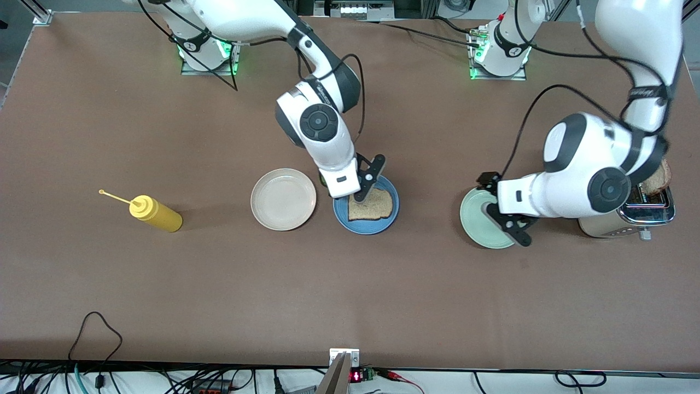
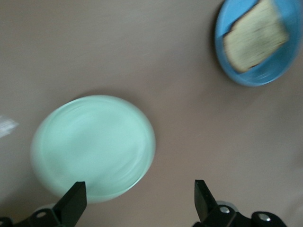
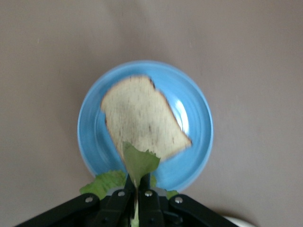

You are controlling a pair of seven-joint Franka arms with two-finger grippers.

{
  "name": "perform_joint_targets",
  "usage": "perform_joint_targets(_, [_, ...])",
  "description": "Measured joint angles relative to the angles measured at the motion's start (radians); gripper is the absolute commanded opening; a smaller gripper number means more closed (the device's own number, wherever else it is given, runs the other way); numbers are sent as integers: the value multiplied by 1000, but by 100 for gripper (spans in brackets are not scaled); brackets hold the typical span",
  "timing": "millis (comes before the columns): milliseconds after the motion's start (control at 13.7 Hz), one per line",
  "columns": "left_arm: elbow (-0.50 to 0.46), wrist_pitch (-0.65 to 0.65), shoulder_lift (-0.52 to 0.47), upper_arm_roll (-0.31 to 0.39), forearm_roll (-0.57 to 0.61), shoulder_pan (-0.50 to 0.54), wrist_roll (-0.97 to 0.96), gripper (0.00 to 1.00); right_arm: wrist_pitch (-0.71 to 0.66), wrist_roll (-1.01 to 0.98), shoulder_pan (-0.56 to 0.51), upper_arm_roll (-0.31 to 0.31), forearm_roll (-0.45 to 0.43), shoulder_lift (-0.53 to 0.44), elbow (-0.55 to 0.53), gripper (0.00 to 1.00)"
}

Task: Make sandwich in blue plate with both arms
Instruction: 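Place the lettuce on the bread while the left gripper withdraws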

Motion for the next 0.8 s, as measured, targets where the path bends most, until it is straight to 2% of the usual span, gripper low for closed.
perform_joint_targets(146, [69, -87, -26, -2, 96, -1, -11, 100, 83, 17, 2, 20, 0, 56, 30, 0])
perform_joint_targets(218, [109, -132, -34, -6, 143, -2, -12, 100, 113, 22, 9, 24, 0, 81, 47, 5])
perform_joint_targets(291, [153, -172, -39, -10, 190, -6, -14, 100, 143, 31, 18, 25, 0, 102, 58, 36])
perform_joint_targets(364, [198, -200, -42, -12, 224, -10, -20, 100, 168, 38, 24, 25, 0, 120, 66, 99])
perform_joint_targets(582, [331, -241, -47, -8, 243, -4, -131, 100, 187, 43, 27, 20, -4, 133, 88, 100])
perform_joint_targets(800, [394, -260, -48, -7, 155, 38, -333, 100, 103, 44, 26, -10, -23, 93, 100, 100])
